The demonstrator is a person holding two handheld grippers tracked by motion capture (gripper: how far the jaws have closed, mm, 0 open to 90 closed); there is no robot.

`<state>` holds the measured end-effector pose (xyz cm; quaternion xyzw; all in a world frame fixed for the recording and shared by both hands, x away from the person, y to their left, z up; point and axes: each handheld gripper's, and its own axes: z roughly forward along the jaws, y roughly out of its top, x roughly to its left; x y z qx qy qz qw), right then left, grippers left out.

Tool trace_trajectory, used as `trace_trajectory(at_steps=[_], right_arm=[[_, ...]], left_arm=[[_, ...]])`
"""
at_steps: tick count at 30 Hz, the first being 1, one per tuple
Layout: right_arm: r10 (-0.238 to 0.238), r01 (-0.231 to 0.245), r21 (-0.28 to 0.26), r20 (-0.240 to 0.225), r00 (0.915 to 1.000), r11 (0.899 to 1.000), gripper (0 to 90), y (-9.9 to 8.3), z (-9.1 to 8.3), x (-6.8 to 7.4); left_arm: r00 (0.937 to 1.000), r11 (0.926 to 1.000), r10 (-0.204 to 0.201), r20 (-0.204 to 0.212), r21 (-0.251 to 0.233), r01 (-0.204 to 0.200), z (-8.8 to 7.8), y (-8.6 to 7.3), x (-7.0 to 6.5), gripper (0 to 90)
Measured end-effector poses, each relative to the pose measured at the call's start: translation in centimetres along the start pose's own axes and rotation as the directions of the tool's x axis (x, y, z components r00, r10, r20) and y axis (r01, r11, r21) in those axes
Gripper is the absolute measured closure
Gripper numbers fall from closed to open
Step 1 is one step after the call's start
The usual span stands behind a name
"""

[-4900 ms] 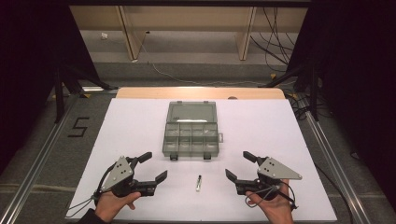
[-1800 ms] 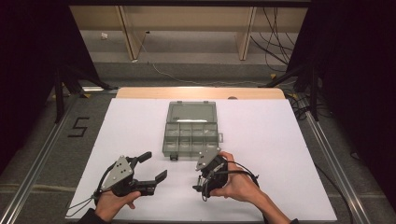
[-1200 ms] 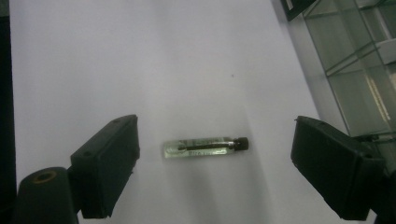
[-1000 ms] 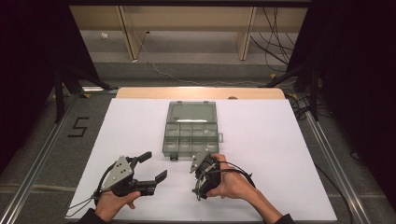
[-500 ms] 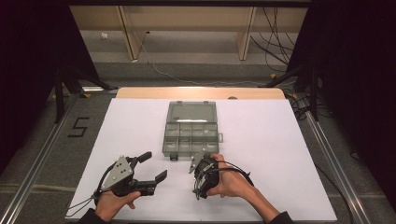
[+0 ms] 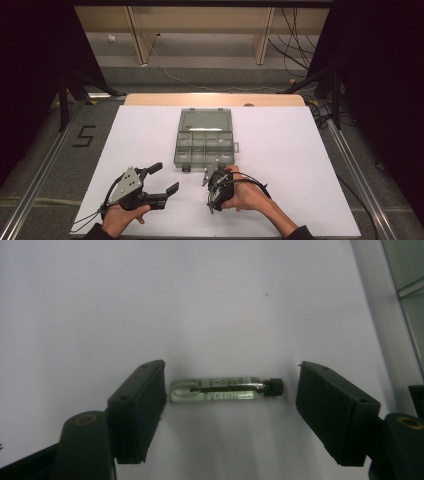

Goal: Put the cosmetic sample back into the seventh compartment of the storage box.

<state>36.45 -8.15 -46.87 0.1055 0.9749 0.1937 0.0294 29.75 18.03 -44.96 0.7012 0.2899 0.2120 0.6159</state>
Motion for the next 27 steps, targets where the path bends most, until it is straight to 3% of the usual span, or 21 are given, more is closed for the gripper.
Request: trace_trajectory(at_steps=[10,15,27], right_arm=[[0.002,-0.002,-0.002,-0.012,0.9999,1.0,39.9,0.0,0.0,0.0],[0.002,-0.002,0.003,-0.013,0.9999,1.0,40.1,0.1,-0.1,0.0],[0.034,-0.033,-0.067,0.024,0.9991,0.997,40.1,0.3,-1.2,-0.3]], left_arm=[[1.0,1.0,-0.001,-0.001,0.0,0.001,0.0,0.0,0.0,15.8],[1.0,1.0,-0.003,-0.001,0.0,0.003,0.0,0.0,0.0,15.8],[1.0,1.0,-0.004,-0.001,-0.001,0.004,0.0,0.0,-0.1,15.8]])
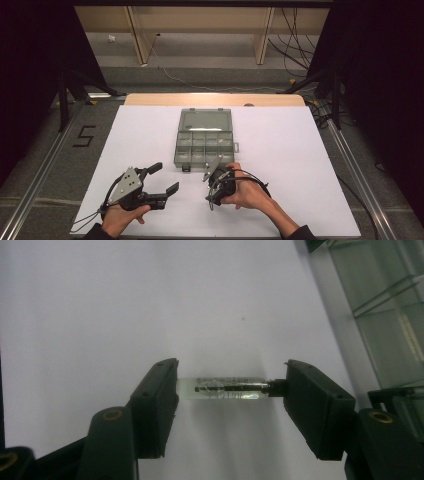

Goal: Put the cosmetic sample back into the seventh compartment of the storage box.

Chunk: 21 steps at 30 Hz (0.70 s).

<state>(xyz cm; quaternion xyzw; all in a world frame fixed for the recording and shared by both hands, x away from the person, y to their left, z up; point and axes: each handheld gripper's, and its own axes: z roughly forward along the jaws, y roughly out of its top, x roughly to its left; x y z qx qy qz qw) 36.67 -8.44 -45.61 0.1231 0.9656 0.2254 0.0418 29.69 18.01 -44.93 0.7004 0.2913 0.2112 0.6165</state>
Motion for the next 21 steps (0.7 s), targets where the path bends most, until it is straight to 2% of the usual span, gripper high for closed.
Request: trace_trajectory(at_steps=[7,12,15,21], right_arm=[[0.022,-0.02,-0.063,0.032,0.9993,0.998,40.1,0.1,-0.9,-0.4],[0.025,-0.021,-0.087,0.051,0.9984,0.996,40.1,0.2,-1.4,-0.5],[0.019,-0.011,-0.102,0.079,0.9967,0.995,40.2,0.2,-1.6,-0.6],[0.033,-0.021,-0.127,0.089,0.9955,0.992,40.2,0.3,-2.1,-0.7]], left_arm=[[1.0,1.0,-0.002,0.0,0.0,0.002,0.0,0.0,0.0,15.8],[1.0,1.0,0.002,0.001,0.003,-0.002,0.0,0.0,0.0,15.8],[1.0,1.0,0.004,0.0,0.002,-0.004,0.0,0.0,0.0,15.8],[1.0,1.0,0.002,0.0,0.003,-0.002,0.0,0.0,0.0,15.8]])
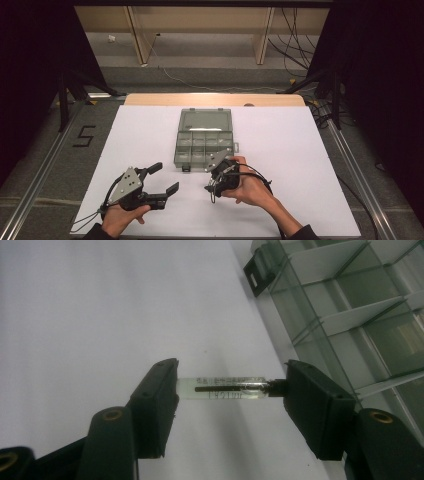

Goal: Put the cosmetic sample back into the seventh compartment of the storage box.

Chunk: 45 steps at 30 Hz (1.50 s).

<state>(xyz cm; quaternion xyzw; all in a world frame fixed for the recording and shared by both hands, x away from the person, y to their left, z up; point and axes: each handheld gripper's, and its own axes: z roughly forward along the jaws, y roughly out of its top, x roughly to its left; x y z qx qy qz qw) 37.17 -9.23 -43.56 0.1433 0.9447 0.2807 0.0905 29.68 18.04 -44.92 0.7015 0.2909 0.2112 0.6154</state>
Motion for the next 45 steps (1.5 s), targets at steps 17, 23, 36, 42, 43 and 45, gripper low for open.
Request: trace_trajectory(at_steps=[17,23,36,42,43,45], right_arm=[[0.05,-0.043,-0.089,0.07,0.9963,0.995,40.2,0.4,-0.9,-0.9],[0.069,-0.058,-0.115,0.095,0.9931,0.992,40.2,0.7,-1.1,-1.4],[0.143,-0.118,-0.162,0.15,0.9784,0.98,40.2,0.7,-0.8,-2.8],[0.157,-0.128,-0.17,0.168,0.9734,0.977,40.2,0.7,-0.6,-3.3],[0.163,-0.135,-0.172,0.162,0.9731,0.976,40.2,0.7,-0.5,-3.3],[0.163,-0.136,-0.165,0.161,0.9734,0.977,40.2,0.7,-0.5,-3.5]], left_arm=[[1.0,1.0,0.006,0.001,0.002,-0.006,0.0,0.0,0.0,15.8],[1.0,1.0,0.007,0.001,0.002,-0.007,0.0,0.0,0.1,15.8],[1.0,1.0,0.005,0.002,0.001,-0.005,0.0,0.0,0.1,15.8],[1.0,1.0,0.003,0.003,0.0,-0.003,0.1,0.0,0.1,15.8],[1.0,1.0,0.005,0.002,0.001,-0.005,0.0,0.0,0.1,15.8],[1.0,1.0,0.006,0.002,0.001,-0.006,0.0,0.0,0.1,15.8]])
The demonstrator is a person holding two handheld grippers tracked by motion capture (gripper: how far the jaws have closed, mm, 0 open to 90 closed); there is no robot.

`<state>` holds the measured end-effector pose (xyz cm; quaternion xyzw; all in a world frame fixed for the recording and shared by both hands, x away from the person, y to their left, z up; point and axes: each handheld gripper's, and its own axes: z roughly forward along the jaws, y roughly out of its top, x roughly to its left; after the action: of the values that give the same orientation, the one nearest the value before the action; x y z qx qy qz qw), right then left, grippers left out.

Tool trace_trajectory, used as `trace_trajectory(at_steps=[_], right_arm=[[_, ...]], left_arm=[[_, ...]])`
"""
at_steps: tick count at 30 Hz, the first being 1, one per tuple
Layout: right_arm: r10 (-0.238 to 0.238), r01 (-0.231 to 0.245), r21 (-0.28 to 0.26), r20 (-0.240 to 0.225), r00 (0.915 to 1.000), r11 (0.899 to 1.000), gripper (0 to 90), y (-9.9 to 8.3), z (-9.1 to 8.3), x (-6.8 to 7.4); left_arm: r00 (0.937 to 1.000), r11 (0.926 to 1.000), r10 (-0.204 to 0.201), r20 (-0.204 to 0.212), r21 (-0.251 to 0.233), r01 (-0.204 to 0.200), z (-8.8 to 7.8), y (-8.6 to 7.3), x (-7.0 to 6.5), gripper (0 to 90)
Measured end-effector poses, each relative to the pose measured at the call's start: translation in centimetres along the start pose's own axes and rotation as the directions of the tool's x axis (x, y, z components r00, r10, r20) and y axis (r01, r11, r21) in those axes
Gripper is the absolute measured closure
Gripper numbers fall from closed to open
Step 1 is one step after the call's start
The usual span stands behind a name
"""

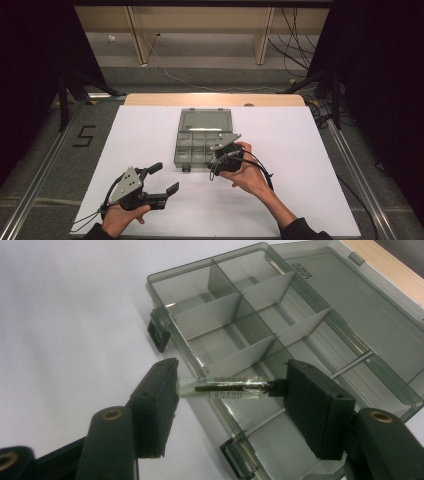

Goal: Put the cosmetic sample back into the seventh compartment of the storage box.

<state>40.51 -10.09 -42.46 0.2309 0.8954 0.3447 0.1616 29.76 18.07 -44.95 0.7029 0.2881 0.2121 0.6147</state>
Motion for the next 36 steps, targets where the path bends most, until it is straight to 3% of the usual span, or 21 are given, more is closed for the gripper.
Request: trace_trajectory(at_steps=[6,12,18,32,36], right_arm=[[0.03,-0.03,-0.012,0.01,0.9995,0.999,40.2,0.0,0.3,-0.4],[0.03,-0.029,-0.02,0.018,0.9994,0.999,40.2,0.2,0.9,-0.7],[0.044,-0.044,-0.001,0.02,0.9988,0.999,40.2,0.1,1.4,-1.1],[0.059,-0.058,-0.012,0.043,0.9974,0.998,40.1,0.0,2.2,-1.3],[0.067,-0.067,0.006,0.027,0.9974,0.998,40.2,0.0,2.3,-1.4]], left_arm=[[1.0,1.0,-0.001,0.001,0.002,0.001,0.0,0.0,0.0,15.8],[1.0,1.0,-0.002,0.0,0.0,0.002,0.0,0.0,0.0,15.8],[1.0,1.0,-0.003,0.0,0.0,0.003,0.0,0.0,0.0,15.8],[1.0,1.0,-0.003,0.0,-0.001,0.003,0.0,0.0,0.0,15.8],[1.0,1.0,-0.003,0.0,-0.001,0.003,0.0,0.0,0.0,15.8]])
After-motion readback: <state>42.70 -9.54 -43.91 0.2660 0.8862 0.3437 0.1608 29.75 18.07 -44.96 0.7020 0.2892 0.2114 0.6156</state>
